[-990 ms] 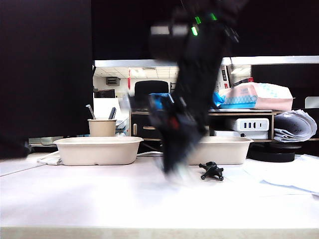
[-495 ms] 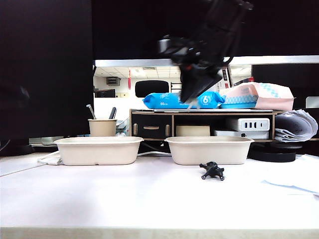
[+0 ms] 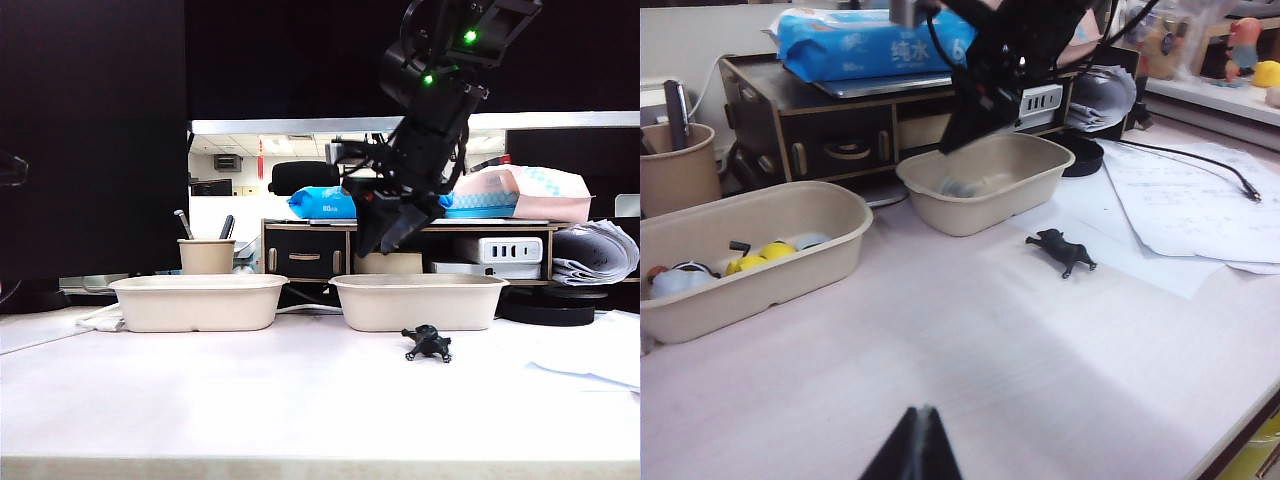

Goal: Put the dolls with similar sizes into the same paper box, while dolls with different sizes go into separate paper boxes.

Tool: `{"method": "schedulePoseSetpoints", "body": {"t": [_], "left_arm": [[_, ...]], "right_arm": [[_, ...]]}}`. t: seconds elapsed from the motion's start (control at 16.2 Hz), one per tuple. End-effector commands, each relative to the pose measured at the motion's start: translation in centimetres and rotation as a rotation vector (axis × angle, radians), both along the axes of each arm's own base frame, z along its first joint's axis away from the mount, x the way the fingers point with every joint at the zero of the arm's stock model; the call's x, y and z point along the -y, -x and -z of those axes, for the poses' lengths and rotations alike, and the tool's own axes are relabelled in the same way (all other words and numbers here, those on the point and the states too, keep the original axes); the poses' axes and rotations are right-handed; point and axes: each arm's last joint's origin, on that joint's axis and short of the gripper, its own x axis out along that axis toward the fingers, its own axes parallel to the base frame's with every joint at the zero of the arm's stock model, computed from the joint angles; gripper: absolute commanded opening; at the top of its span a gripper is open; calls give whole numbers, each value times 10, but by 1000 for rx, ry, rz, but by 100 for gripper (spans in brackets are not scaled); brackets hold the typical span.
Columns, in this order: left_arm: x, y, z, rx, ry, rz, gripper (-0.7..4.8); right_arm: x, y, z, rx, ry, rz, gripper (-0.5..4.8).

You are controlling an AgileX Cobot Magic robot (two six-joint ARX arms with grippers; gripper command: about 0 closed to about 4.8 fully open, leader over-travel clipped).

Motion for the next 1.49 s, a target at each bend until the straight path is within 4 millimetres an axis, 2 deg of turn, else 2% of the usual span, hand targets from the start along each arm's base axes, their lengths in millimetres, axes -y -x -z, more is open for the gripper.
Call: {"method": "schedulePoseSetpoints", "body": {"t": [0.06, 0.19, 0.25, 0.37, 0.5, 0.62, 0.8, 0.99, 1.3, 1.49], "left_arm": [[5, -6, 2, -87, -63, 4, -5], [8, -12, 10, -184, -132, 4, -5], [10, -14, 17, -249, -178, 4, -5], [12, -15, 21, -286, -204, 9, -5], [15, -13, 22, -284, -211, 38, -5], [20, -9, 22, -278, -218, 95, -5], [20, -9, 22, -279, -220, 103, -5], [20, -8, 22, -279, -221, 103, -5], [21, -8, 22, -278, -220, 104, -5], [21, -8, 21, -276, -218, 105, -5]], "right_arm": [[5, 8, -36, -44, 15, 11, 213], [10, 22, -50, -100, 41, 28, 214], [15, 33, -53, -182, 64, 71, 218], [18, 45, -51, -293, 95, 102, 229], [18, 48, -50, -328, 100, 124, 235], [16, 53, -42, -378, 88, 193, 234], [13, 62, -18, -457, 102, 261, 234], [2, 72, 12, -459, 118, 327, 234], [-19, 73, 21, -342, 108, 429, 234], [-20, 71, 20, -320, 72, 499, 233]]}}
